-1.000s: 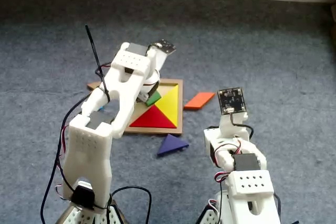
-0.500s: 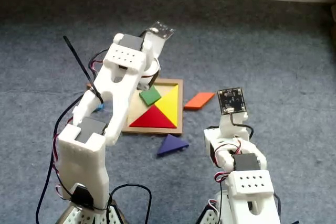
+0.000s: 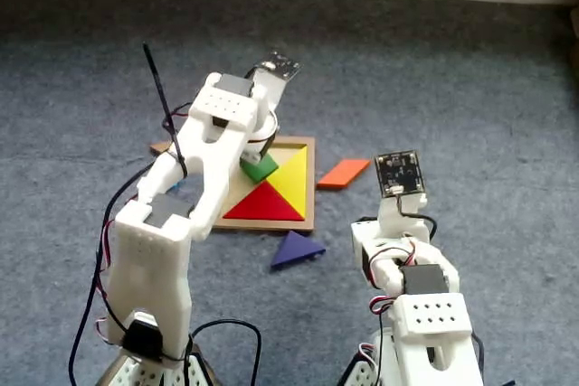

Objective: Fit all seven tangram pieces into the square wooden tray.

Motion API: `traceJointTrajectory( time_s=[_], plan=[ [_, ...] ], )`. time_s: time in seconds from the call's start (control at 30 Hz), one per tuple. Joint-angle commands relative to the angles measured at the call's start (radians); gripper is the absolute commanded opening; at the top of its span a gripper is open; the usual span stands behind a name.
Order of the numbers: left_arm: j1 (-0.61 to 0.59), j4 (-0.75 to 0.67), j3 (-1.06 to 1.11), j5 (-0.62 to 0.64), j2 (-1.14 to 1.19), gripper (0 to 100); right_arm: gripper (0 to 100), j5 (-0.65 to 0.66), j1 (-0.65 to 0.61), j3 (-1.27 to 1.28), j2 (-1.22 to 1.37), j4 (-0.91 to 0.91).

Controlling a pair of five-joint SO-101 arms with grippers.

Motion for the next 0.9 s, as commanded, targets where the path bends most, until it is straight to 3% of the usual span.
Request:
traceJointTrajectory(
  time_s=[0.0,0.2,0.47,0.67,0.87],
  plan=[
    [0.071,0.052,-0.015,0.006,-0.004,0,0.6,0.014,0.010,-0.010,-0.016,-0.025],
    [0.136,0.064,-0.007,0.008,-0.041,0,0.6,0.014,0.010,-0.008,-0.013,-0.050],
    [0.096,0.060,-0.004,0.014,-0.127,0,0.6,0.014,0.010,-0.008,-0.013,-0.050],
    [0.073,0.060,-0.007,0.086,-0.137,0,0.6,0.014,0.010,-0.008,-0.013,-0.050],
    [0.056,-0.063,0.030,0.086,-0.102,0,0.6,0.014,0.010,-0.008,-0.013,-0.050]
  ],
)
